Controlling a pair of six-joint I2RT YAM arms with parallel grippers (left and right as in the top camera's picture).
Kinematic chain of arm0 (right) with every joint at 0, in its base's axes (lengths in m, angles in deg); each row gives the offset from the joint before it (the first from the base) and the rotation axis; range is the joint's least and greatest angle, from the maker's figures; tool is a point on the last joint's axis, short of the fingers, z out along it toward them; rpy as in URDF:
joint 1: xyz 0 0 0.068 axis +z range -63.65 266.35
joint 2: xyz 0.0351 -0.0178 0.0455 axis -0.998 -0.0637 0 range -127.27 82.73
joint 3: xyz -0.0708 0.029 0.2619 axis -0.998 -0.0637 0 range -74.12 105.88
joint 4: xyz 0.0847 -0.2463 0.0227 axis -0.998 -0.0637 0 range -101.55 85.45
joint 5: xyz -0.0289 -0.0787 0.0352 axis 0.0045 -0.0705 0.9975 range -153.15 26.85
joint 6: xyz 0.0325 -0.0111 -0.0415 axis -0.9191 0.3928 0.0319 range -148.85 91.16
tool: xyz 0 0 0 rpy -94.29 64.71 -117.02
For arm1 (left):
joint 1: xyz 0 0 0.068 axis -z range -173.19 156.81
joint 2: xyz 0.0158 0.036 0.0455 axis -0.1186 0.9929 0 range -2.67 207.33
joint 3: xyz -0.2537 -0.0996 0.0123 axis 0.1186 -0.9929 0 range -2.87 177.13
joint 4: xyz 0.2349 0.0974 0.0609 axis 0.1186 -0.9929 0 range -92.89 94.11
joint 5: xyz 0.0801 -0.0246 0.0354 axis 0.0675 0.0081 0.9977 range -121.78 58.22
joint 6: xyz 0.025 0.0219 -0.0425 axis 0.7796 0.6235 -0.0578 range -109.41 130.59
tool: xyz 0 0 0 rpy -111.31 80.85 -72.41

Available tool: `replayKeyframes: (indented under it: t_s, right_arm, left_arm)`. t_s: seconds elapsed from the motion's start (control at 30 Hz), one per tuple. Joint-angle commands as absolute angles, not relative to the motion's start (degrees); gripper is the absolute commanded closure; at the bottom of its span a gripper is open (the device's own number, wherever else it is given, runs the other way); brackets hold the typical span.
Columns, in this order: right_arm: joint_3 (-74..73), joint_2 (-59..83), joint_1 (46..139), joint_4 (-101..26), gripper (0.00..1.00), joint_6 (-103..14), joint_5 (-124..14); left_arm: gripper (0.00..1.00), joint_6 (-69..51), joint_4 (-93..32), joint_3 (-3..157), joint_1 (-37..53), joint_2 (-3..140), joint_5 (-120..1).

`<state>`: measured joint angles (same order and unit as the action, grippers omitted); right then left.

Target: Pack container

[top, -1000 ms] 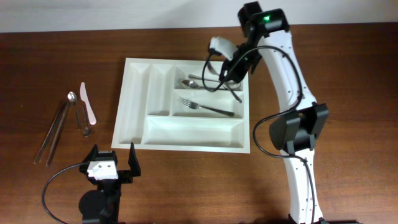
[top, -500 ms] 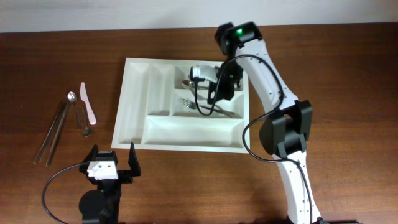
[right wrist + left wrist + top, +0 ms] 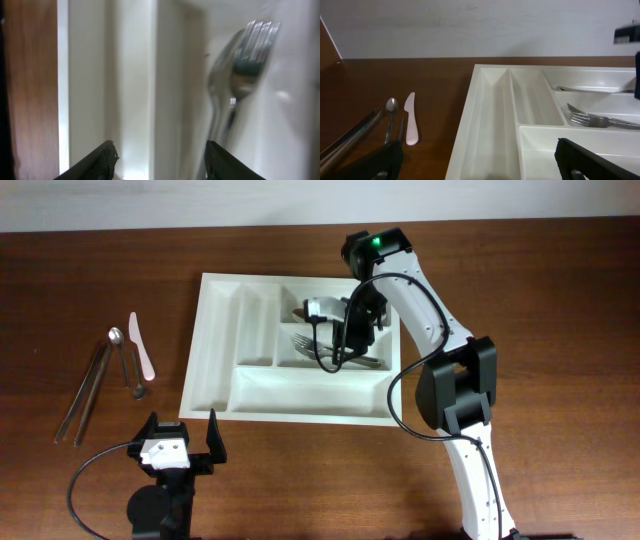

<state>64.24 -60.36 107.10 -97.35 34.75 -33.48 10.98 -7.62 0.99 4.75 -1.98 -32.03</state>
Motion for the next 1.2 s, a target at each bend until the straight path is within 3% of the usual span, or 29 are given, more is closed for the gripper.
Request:
replayKeyframes:
  t_s: [0.0, 0.03, 0.13, 0.33, 0.57, 0.73, 1.17]
  right_arm:
    - [72.13, -59.37, 106.27, -97.3, 0.38, 28.3, -32.78]
    - [74.65, -59.37, 105.7, -97.13, 0.25, 26.03, -33.57]
    - [82.74, -59.37, 103.34, -95.75, 0.01, 16.87, -38.71]
    - [93.55, -59.37, 96.46, -90.53, 0.01, -6.93, -54.66]
    - [93.88, -59.4, 87.65, -91.36, 0.01, -27.04, -72.34]
    - [93.88, -59.4, 82.34, -92.19, 0.01, -37.12, -72.39]
    - [93.88, -59.42, 79.1, -92.15, 0.01, -39.02, -66.97]
  left_arm:
    - [0.01, 11.46, -7.49, 0.64, 4.4, -2.33, -32.47]
    - [0.01, 11.46, -7.49, 0.64, 4.4, -2.33, -32.47]
    - [0.01, 11.46, -7.49, 0.64, 4.4, -2.33, -32.47]
    - [0.01, 11.46, -7.49, 0.64, 4.4, -2.33, -32.47]
    - [0.01, 11.46, -7.49, 0.64, 4.4, -2.33, -32.47]
    - [0.01, 11.46, -7.49, 0.64, 4.4, -2.33, -32.47]
    - [0.01, 11.44, -6.94, 0.64, 4.4, -2.33, -32.49]
